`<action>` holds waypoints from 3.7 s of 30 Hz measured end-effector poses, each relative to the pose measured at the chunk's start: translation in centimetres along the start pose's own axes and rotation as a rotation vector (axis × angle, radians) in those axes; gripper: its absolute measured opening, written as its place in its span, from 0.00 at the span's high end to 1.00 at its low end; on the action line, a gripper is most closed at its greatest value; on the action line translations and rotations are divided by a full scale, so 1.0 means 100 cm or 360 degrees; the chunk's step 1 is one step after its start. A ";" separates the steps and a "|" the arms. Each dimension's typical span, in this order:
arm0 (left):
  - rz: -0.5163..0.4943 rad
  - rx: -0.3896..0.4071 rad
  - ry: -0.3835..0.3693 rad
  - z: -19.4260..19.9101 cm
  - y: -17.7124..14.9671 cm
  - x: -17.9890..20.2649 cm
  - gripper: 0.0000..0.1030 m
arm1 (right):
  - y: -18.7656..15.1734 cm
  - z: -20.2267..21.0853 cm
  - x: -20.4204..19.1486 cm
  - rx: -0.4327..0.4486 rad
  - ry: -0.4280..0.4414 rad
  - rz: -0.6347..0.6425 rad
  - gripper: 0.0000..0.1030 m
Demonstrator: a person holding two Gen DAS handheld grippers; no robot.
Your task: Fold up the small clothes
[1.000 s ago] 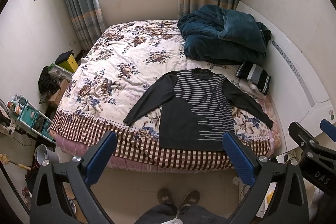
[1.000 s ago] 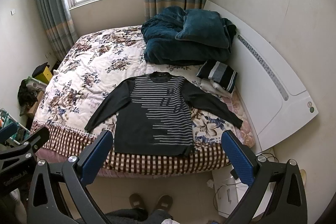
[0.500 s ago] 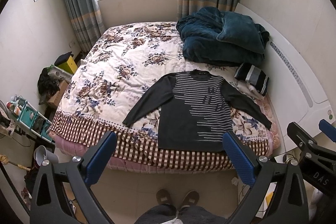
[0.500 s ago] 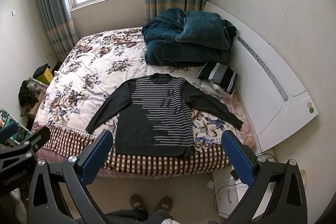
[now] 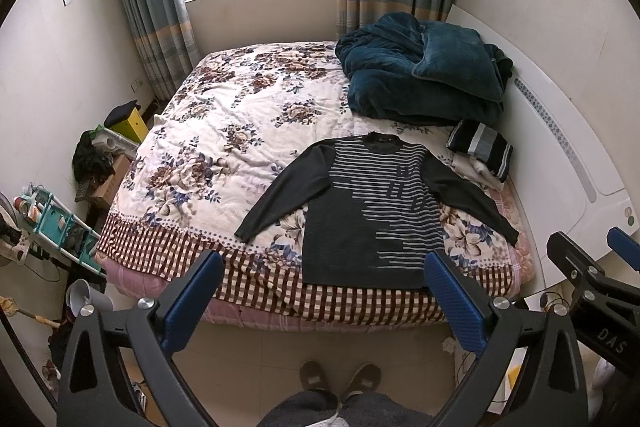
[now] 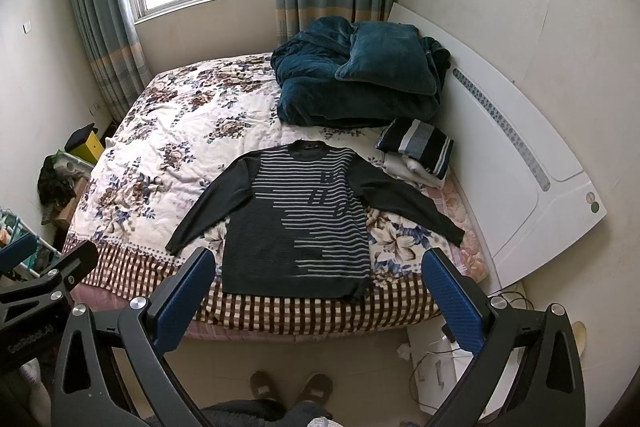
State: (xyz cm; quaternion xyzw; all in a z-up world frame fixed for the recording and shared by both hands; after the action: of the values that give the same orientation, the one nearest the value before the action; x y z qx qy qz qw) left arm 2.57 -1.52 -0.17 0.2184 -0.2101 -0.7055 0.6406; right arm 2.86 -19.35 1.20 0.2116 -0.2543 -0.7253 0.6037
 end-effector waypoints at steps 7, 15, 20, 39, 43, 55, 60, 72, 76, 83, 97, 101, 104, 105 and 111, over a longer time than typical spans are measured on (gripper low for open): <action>-0.0015 0.0024 0.0015 -0.005 0.003 0.002 0.00 | 0.010 0.004 -0.008 -0.0005 0.0005 -0.0015 0.00; -0.0040 0.0088 0.0034 -0.066 0.029 -0.004 0.00 | 0.020 -0.036 -0.003 -0.0023 -0.0099 -0.0180 0.00; -0.0114 0.0049 -0.0004 -0.122 0.041 0.004 0.00 | 0.016 -0.096 0.021 -0.0048 -0.0143 -0.0319 0.00; -0.0125 -0.0449 0.0314 -0.408 0.075 0.097 0.00 | -0.002 -0.452 0.248 -0.0456 -0.0245 -0.1094 0.00; -0.0113 -0.0593 0.0328 -0.491 0.063 0.128 0.00 | -0.034 -0.557 0.342 -0.0564 -0.0281 -0.1368 0.00; -0.0298 -0.0718 0.0297 -0.689 0.015 0.235 0.00 | -0.154 -0.725 0.581 -0.0624 -0.0628 -0.1876 0.13; -0.0324 -0.0718 0.0298 -0.717 0.003 0.245 0.00 | -0.203 -0.778 0.620 -0.0765 -0.0587 -0.2106 0.13; -0.0087 -0.0702 0.0078 -0.748 0.003 0.232 0.00 | -0.217 -0.816 0.605 -0.0380 -0.0364 -0.2383 0.60; -0.0093 -0.0731 0.0034 -0.748 0.008 0.225 0.00 | -0.209 -0.795 0.601 -0.0267 -0.0494 -0.2445 0.89; 0.0004 -0.0713 0.0007 -0.739 0.036 0.180 0.00 | -0.125 -0.752 0.571 -0.0060 -0.0535 -0.2030 0.90; 0.0227 -0.0741 0.0255 -0.682 0.046 -0.037 0.00 | 0.062 -0.769 0.204 -0.0147 0.0164 -0.0742 0.91; 0.0288 -0.0738 0.0353 -0.682 0.026 -0.093 0.00 | 0.054 -0.797 0.082 -0.0269 0.0302 -0.0555 0.91; 0.0366 -0.0732 0.0397 -0.669 0.007 -0.119 0.00 | 0.060 -0.821 0.004 -0.0298 0.0341 -0.0476 0.91; 0.0395 -0.0733 0.0415 -0.670 0.005 -0.132 0.00 | 0.066 -0.831 -0.017 -0.0294 0.0342 -0.0458 0.91; 0.0524 -0.0744 0.0449 -0.673 0.000 -0.177 0.00 | 0.102 -0.884 -0.163 -0.0278 0.0303 -0.0183 0.91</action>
State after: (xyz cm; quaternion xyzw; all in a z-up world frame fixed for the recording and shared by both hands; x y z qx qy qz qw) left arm 42.92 14.99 -54.40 0.1239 0.0161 -0.5844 0.8018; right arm 67.95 -14.74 -61.42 0.2404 -0.1194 -0.7548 0.5985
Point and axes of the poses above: each gripper's, at about its wrist camera, not at the fingertips, and z roughly against the way its jaws point, x to its right, y to its top, the point moved 2 cm from there along -z, roughly the way its jaws point, and after that the axes turned 2 degrees about -z, right-handed, at the moved point
